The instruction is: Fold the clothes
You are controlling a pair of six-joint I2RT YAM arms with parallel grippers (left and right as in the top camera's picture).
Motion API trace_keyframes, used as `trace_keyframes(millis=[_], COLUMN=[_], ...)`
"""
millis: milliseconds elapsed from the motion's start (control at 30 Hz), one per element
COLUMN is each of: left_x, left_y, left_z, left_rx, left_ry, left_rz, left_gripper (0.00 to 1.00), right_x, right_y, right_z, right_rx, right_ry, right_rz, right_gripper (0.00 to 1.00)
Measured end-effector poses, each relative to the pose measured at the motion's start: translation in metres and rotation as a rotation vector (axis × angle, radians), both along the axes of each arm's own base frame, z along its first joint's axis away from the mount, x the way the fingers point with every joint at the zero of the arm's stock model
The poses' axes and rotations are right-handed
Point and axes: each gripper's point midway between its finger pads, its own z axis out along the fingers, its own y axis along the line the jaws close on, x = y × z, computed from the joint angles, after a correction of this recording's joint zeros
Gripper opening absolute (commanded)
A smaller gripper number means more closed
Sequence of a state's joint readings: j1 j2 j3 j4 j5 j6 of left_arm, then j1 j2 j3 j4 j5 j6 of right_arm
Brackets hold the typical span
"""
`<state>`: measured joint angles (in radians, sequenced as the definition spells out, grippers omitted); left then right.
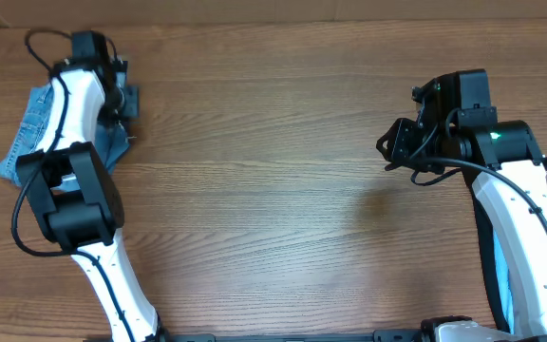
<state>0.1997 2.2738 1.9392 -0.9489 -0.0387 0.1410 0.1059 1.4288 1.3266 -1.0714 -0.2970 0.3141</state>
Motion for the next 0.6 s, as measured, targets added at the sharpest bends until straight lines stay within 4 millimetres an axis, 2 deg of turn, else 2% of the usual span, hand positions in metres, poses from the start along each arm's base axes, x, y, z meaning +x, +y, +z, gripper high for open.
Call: trace_keyframes(millis=[100, 167, 200, 267, 300, 333, 400, 433, 467, 500, 567, 600], left_x=[0.006, -0.003, -0.007, -0.028, -0.043, -0.062, -0.094, -0.119, -0.136, -0.153, -0.186, -0.214], left_y=[0.000, -0.002, -0.004, -0.010, -0.014, -0.021, -0.033, -0.045, -0.054, -0.064, -0.082, -0.092], left_z=[0.060, 0.112, 0.130, 0.179, 0.208, 0.243, 0.287, 0.314, 0.335, 0.358, 0.391, 0.415], left_rx=[0.001, -0.003, -0.006, -0.011, -0.011, -0.006, -0.003, -0.007, -0.010, -0.017, -0.029, -0.039], left_ry=[-0.033, -0.062, -0.077, -0.116, -0.151, -0.208, -0.281, -0.331, -0.385, -0.453, -0.562, -0.646], left_rz=[0.026, 0.044, 0.047, 0.052, 0.051, 0.045, 0.030, 0.012, -0.002, -0.024, -0.064, -0.090], left_gripper=[0.39, 0.44, 0.47, 0.51, 0.53, 0.54, 0.64, 0.73, 0.81, 0.98, 1.00, 1.00], right_x=[-0.005, -0.007, -0.008, -0.011, -0.012, -0.014, -0.021, -0.032, -0.039, -0.051, -0.074, -0.091], right_y=[-0.001, -0.001, -0.001, -0.001, -0.001, -0.001, 0.000, 0.000, 0.001, 0.000, -0.001, -0.002], right_z=[-0.002, -0.002, -0.001, 0.009, 0.033, 0.049, 0.088, 0.119, 0.133, 0.152, 0.182, 0.198], right_rx=[-0.003, -0.003, -0.004, -0.002, 0.009, 0.015, 0.028, 0.040, 0.044, 0.048, 0.053, 0.052], right_ry=[0.024, 0.031, 0.028, 0.004, -0.068, -0.119, -0.241, -0.343, -0.390, -0.459, -0.574, -0.646], right_rz=[-0.001, -0.002, -0.002, -0.001, 0.000, 0.004, 0.021, 0.032, 0.045, 0.057, 0.075, 0.085], right_gripper=[0.41, 0.42, 0.45, 0.53, 0.61, 0.65, 0.80, 0.89, 0.91, 1.00, 1.00, 1.00])
